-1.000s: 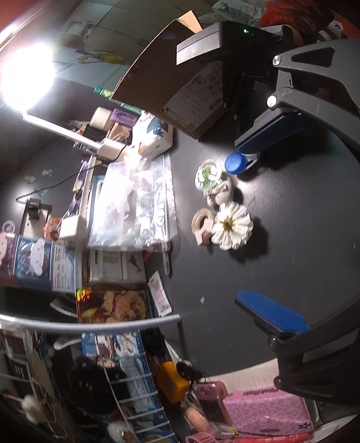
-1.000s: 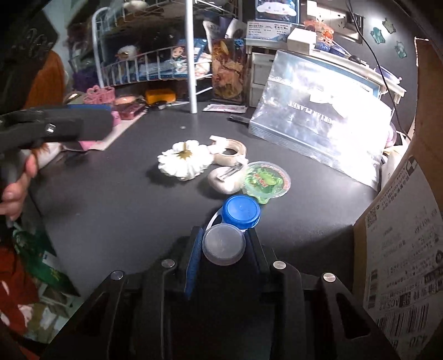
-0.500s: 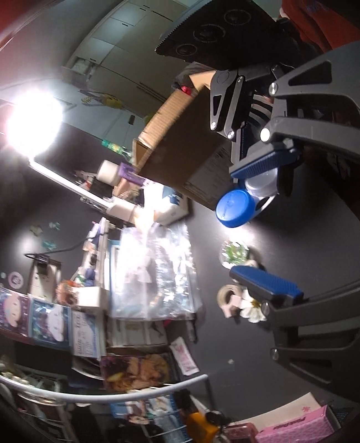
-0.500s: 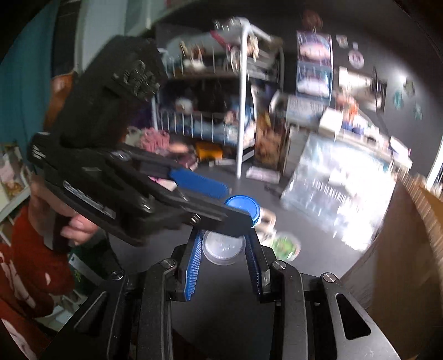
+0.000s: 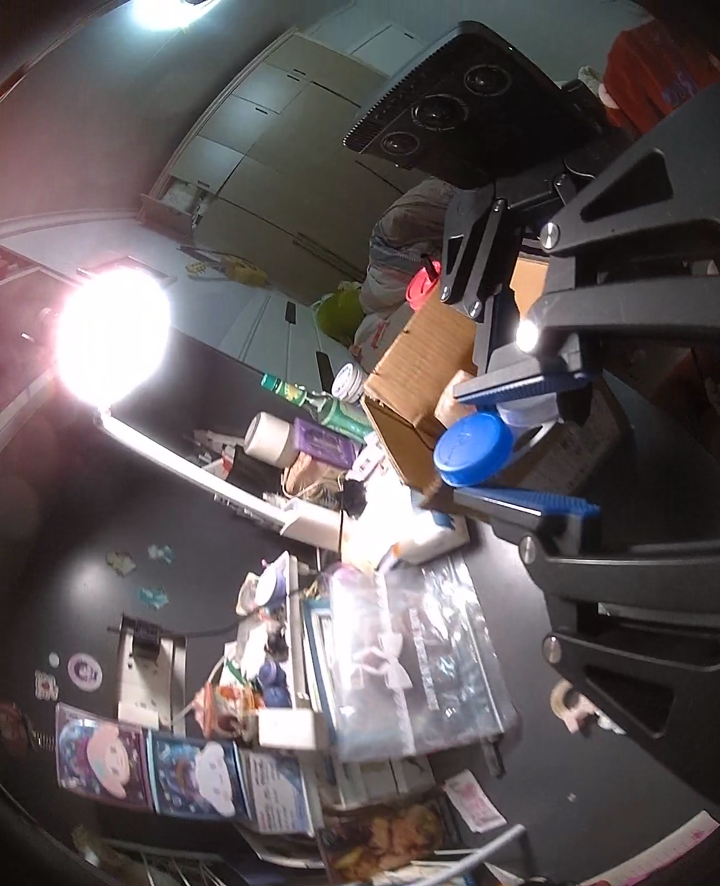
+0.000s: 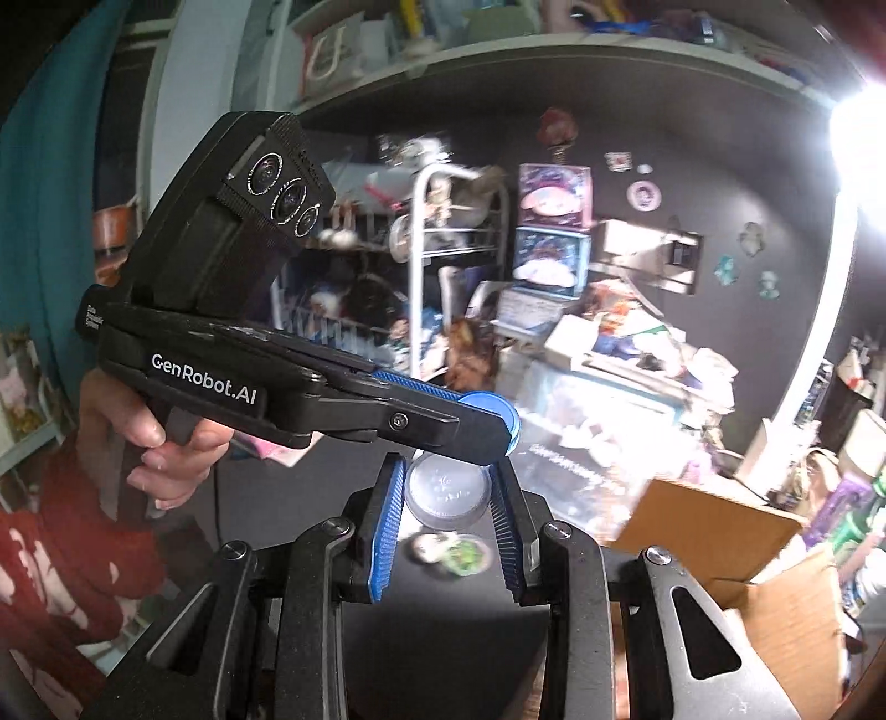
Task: Organize objects
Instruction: 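Carry the lens case into the box and open the right gripper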
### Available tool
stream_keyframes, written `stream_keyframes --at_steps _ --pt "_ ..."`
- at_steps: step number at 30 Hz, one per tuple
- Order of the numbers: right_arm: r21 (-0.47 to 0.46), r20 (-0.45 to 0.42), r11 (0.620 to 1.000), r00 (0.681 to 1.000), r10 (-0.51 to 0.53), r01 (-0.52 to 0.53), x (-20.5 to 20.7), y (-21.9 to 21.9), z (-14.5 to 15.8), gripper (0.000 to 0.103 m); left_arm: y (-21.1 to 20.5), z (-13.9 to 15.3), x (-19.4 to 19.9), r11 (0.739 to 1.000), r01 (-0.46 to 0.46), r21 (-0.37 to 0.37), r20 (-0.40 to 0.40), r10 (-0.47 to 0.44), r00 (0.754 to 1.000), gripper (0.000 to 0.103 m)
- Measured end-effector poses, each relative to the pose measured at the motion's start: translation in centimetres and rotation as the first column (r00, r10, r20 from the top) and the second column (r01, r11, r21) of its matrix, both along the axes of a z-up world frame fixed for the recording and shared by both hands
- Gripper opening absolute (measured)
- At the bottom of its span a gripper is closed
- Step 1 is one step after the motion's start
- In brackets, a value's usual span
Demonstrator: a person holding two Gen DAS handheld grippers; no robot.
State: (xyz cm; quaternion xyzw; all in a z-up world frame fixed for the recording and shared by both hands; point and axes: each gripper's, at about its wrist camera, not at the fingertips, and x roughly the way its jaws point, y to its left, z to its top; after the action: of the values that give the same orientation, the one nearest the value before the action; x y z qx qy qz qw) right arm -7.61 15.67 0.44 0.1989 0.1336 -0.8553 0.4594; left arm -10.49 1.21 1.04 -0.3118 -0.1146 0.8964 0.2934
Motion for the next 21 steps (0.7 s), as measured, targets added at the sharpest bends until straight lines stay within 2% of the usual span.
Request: stream_keyframes --at_steps 7,14,18,20,21 --pt "-0.016 0.035 0.997 0.997 -0.074 0.074 -2.7 4.7 1.2 0.026 5.2 0.9 -3.7 0.998 0.055 -0.008 0.023 -0.054 0.998 0.025" --pt "0.019 0.100 0.991 0.986 -0.133 0.132 -6.1 8.3 0.4 0.026 8.9 -0.4 -7.6 0.996 0.082 -0.031 0.110 -0.078 0.991 0.025" --pt "0.047 0.145 0.989 0.979 -0.144 0.139 -7.4 9.5 -0.2 0.026 9.9 -0.9 -8.5 0.994 0.087 -0.059 0.136 -0.078 0.988 0.026" --pt "0.062 0.151 0.988 0.978 -0.147 0.139 -7.7 9.5 -0.4 0.027 10.1 -0.9 -8.5 0.993 0.092 -0.069 0.144 -0.081 0.986 0.035" --pt "0.074 0.161 0.988 0.976 -0.148 0.138 -7.9 9.5 -0.4 0.027 10.0 -0.9 -8.5 0.993 0.092 -0.072 0.146 -0.081 0.986 0.054"
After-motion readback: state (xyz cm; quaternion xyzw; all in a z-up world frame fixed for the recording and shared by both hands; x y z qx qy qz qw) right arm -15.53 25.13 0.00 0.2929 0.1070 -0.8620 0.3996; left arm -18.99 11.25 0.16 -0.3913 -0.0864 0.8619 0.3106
